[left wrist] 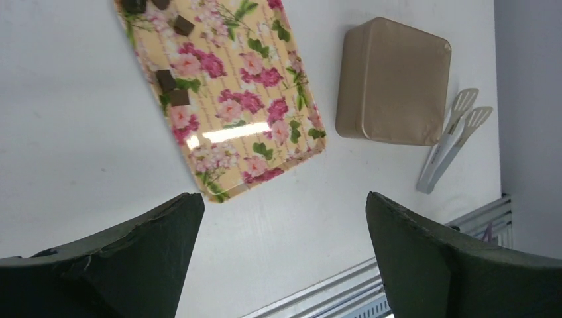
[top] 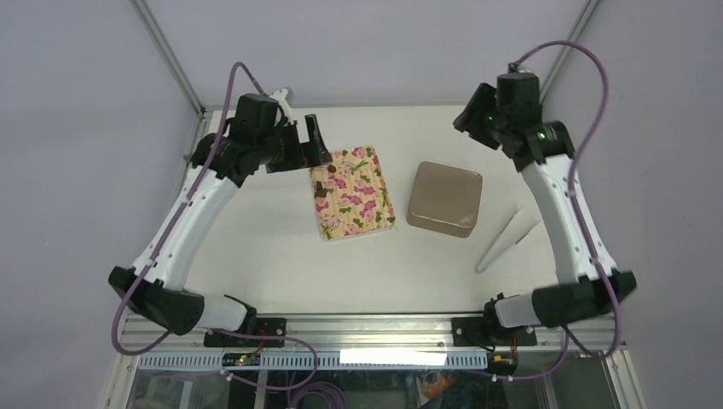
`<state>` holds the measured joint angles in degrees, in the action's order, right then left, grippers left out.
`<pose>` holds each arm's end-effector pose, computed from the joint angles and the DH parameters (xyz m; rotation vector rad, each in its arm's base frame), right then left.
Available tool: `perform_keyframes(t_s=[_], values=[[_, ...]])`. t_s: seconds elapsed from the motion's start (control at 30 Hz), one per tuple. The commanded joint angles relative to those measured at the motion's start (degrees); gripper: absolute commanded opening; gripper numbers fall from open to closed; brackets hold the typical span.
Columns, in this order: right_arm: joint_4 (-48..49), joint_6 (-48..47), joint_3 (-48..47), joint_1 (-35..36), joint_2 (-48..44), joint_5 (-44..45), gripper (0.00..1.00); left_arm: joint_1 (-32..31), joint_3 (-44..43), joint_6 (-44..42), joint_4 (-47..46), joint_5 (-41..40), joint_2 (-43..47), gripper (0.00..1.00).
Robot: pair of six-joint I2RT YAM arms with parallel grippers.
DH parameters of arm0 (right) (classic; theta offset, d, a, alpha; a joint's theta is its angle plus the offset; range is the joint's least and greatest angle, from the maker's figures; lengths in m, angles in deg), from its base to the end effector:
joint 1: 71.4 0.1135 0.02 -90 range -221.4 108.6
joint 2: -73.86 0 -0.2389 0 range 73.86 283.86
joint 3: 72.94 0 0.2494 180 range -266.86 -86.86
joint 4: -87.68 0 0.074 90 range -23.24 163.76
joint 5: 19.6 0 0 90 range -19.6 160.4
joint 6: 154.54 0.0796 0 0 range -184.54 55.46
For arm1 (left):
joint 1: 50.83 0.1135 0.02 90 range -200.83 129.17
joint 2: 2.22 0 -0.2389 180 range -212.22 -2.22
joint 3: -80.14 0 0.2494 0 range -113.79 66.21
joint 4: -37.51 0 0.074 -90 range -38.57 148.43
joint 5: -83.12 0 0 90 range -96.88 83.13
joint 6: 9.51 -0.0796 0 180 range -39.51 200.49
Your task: Pack the chocolate
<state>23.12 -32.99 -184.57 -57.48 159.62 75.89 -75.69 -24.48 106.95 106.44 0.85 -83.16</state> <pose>0.3380 0.0759 0.3648 0.3980 2.2267 0.3198 0.2844 -0.1436 0.3410 0.0337 2.4312 -0.5813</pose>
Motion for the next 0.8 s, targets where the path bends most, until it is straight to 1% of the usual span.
perform_keyframes(t_s=[0.0,0.07,0.17,0.3,0.4,0.5,0.67,0.77], values=[[-0.1,-3.3,8.6,0.1,-13.9,5.8,0.63,0.8,-3.0,-6.1,4.9,-12.4,6.1,0.99],[0.6,-6.1,13.4,0.1,-19.6,6.6,0.70,2.0,-4.4,-5.8,7.6,-15.8,7.2,0.99],[4.1,-10.2,21.3,0.0,-27.8,6.3,0.78,4.3,-5.3,-3.1,10.6,-16.3,8.0,0.99],[7.6,-11.7,27.8,0.1,-34.8,7.3,0.80,4.6,-1.7,0.0,9.6,-13.8,10.2,0.99],[8.3,-11.3,28.6,0.0,-37.3,9.1,0.81,4.6,0.8,0.5,8.4,-12.3,12.0,0.99],[8.7,-11.1,28.4,0.0,-38.3,10.4,0.81,4.6,2.9,1.2,7.8,-14.6,14.2,0.99],[6.7,-11.6,27.2,0.0,-39.4,12.6,0.81,4.6,6.0,0.2,6.1,-15.0,17.8,0.99],[6.3,-11.6,27.7,0.1,-40.8,13.7,0.81,4.6,7.7,1.1,5.6,-17.0,19.4,0.99]])
